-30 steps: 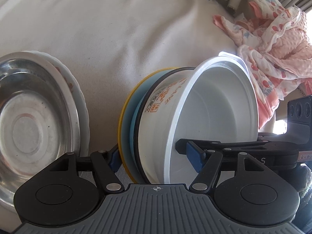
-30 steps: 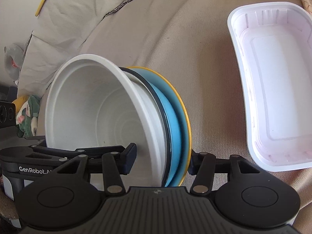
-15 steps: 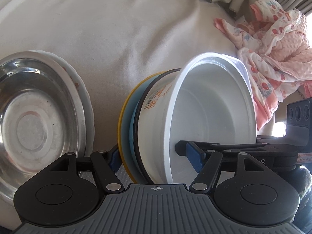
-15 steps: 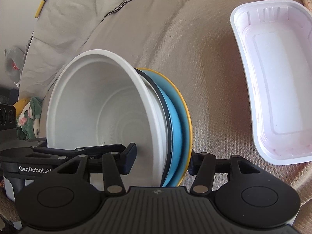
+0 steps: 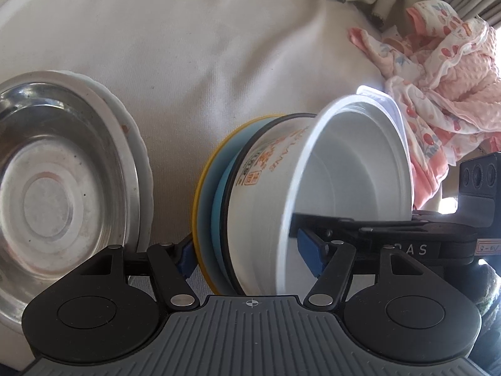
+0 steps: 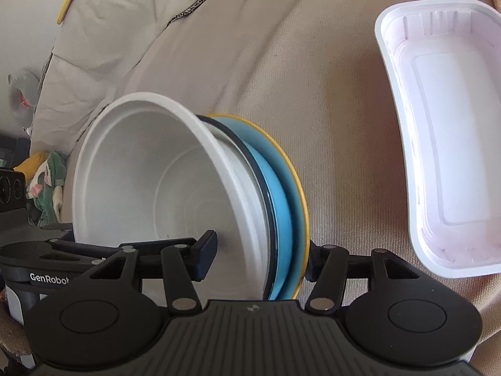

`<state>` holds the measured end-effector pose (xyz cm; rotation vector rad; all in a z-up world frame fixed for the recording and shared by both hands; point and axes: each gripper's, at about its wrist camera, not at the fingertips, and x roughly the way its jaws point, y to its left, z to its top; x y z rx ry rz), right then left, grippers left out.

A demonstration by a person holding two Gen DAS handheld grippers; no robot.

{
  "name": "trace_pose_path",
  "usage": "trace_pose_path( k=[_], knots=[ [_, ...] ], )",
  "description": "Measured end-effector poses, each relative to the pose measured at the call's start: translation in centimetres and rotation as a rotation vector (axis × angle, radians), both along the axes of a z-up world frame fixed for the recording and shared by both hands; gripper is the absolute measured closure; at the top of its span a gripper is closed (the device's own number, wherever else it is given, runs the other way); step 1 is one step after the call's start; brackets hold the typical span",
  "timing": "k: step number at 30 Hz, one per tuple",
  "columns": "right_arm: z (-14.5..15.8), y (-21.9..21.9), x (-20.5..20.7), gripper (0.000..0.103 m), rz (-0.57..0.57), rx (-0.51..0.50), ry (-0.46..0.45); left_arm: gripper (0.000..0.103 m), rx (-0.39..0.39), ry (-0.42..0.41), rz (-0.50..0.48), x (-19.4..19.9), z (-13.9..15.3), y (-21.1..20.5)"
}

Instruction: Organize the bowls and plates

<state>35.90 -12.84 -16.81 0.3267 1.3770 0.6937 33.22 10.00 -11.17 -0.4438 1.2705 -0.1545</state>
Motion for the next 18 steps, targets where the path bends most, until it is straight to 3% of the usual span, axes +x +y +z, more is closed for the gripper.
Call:
trace_pose_path(
  k=[18],
  knots=[
    [-0.58, -0.57, 0.31, 0.049, -0.014, 0.015, 0.007, 0.033, 0.028, -0.010, 0.009, 0.41, 0.44, -0.45]
  ],
)
